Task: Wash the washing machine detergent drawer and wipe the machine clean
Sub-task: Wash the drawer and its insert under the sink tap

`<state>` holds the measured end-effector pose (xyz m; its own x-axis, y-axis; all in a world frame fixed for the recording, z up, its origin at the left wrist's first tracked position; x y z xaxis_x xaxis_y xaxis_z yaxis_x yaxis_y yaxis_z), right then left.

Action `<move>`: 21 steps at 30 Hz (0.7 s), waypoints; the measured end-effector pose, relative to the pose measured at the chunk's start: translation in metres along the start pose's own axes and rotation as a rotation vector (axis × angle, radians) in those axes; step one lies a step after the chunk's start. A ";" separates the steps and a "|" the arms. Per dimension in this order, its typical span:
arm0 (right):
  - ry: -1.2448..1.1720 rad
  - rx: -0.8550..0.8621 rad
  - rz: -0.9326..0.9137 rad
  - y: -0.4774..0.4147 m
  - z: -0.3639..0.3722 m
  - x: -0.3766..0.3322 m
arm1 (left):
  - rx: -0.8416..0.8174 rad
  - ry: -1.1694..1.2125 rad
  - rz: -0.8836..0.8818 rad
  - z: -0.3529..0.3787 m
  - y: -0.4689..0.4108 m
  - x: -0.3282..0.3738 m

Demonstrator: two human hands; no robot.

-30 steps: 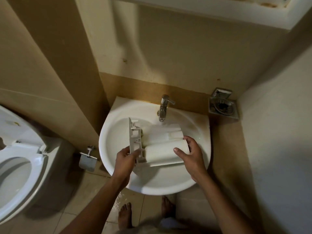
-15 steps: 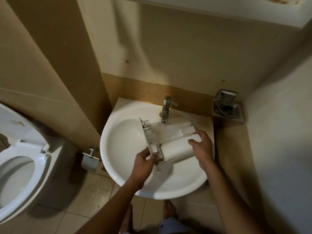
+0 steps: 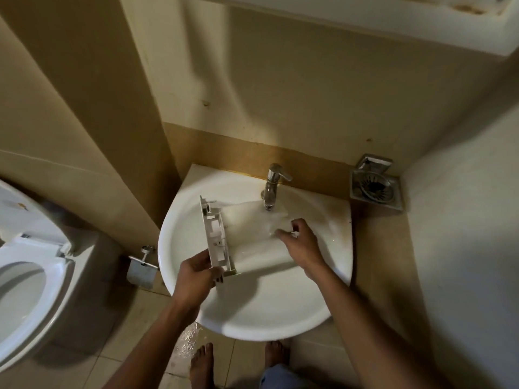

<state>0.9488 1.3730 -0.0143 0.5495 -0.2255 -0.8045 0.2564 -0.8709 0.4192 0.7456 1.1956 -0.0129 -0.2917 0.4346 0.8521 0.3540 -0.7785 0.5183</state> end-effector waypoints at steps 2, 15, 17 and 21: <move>-0.041 -0.017 0.008 -0.005 0.004 -0.007 | -0.009 -0.014 0.010 -0.004 0.005 0.005; -0.365 -0.441 0.096 -0.010 0.010 -0.006 | -0.061 -0.308 0.099 0.008 0.028 0.009; -0.388 -0.446 0.127 -0.008 0.000 0.007 | -0.128 -0.330 0.111 0.016 0.028 0.011; -0.353 -0.319 0.144 -0.004 -0.016 0.025 | -0.212 -0.289 0.118 0.036 0.024 0.012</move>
<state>0.9743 1.3781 -0.0296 0.3084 -0.5156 -0.7994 0.4585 -0.6557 0.5998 0.7821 1.1987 0.0124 0.0131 0.4229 0.9061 0.1693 -0.8940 0.4148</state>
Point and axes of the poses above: each hand's wrist, its own y-axis away from the middle knuckle, its own z-axis out of the palm, x = y × z, the point moved 7 cm from there along -y, towards the middle knuckle, and after that the axes turned 6 degrees about -x, right-handed, at the moved point
